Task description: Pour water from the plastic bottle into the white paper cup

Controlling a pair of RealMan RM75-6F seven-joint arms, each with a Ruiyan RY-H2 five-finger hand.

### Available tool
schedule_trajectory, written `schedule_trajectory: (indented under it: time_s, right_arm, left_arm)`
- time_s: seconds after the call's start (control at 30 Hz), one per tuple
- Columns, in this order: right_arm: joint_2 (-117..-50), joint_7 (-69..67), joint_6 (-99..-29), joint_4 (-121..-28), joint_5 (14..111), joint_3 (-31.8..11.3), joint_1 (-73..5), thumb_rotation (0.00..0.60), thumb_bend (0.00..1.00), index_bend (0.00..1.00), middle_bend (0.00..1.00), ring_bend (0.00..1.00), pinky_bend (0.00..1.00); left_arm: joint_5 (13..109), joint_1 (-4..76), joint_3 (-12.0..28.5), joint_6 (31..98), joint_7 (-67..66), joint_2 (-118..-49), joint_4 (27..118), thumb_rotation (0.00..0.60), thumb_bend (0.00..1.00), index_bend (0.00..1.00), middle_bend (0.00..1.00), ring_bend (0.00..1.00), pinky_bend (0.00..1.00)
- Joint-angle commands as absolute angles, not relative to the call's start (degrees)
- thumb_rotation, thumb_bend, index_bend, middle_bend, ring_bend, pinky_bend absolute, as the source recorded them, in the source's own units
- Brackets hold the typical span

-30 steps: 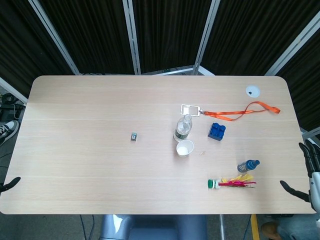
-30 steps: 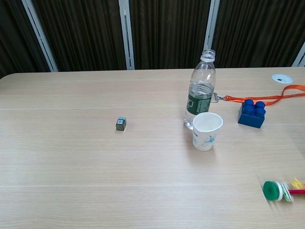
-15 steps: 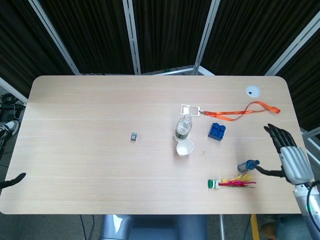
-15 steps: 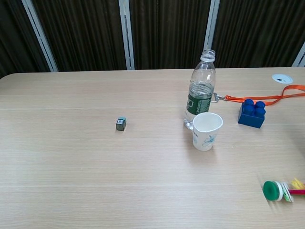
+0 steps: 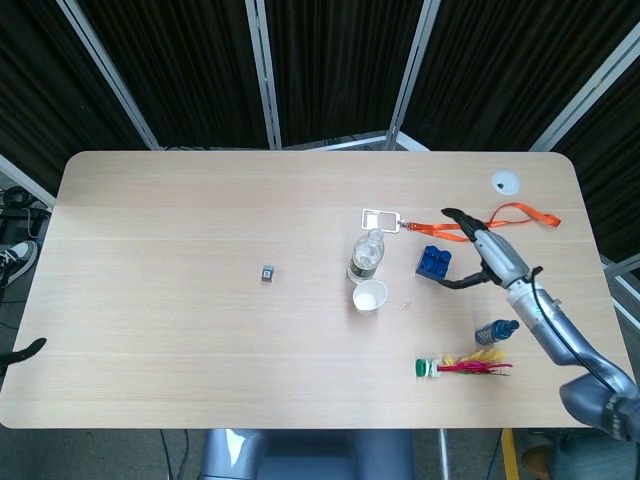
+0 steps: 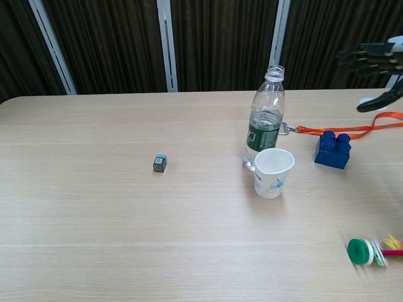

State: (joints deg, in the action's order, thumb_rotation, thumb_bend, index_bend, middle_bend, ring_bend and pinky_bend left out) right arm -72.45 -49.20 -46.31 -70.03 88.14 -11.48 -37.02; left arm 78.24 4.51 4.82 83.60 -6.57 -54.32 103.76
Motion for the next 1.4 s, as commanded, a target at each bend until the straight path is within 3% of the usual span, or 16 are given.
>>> schedule_trajectory:
  time_s: [0.03, 0.53, 1.4]
  right_arm:
    - [-77.67, -53.2, -43.43, -63.84, 89.91, -10.01, -40.73, 0.6, 0.0, 0.0, 0.0, 0.0, 0.0]
    - [-87.8, -63.01, -41.66, -53.12, 91.84, -6.13, -46.36, 0.6, 0.0, 0.0, 0.0, 0.0, 0.0]
    - [-98.81, -65.86, -37.67, -42.92, 85.14, -8.55, -51.59, 0.6, 0.0, 0.0, 0.0, 0.0, 0.0]
  left_arm:
    - [77.61, 4.55, 5.1, 83.74, -7.35, -54.58, 103.56, 0.6, 0.0, 0.0, 0.0, 0.0, 0.0]
    - [75.69, 5.72, 5.56, 82.15, -9.5, -55.73, 103.32, 0.6, 0.0, 0.0, 0.0, 0.0, 0.0]
    - [72.84, 6.58, 5.96, 80.74, -10.9, -56.11, 103.38, 0.6, 0.0, 0.0, 0.0, 0.0, 0.0]
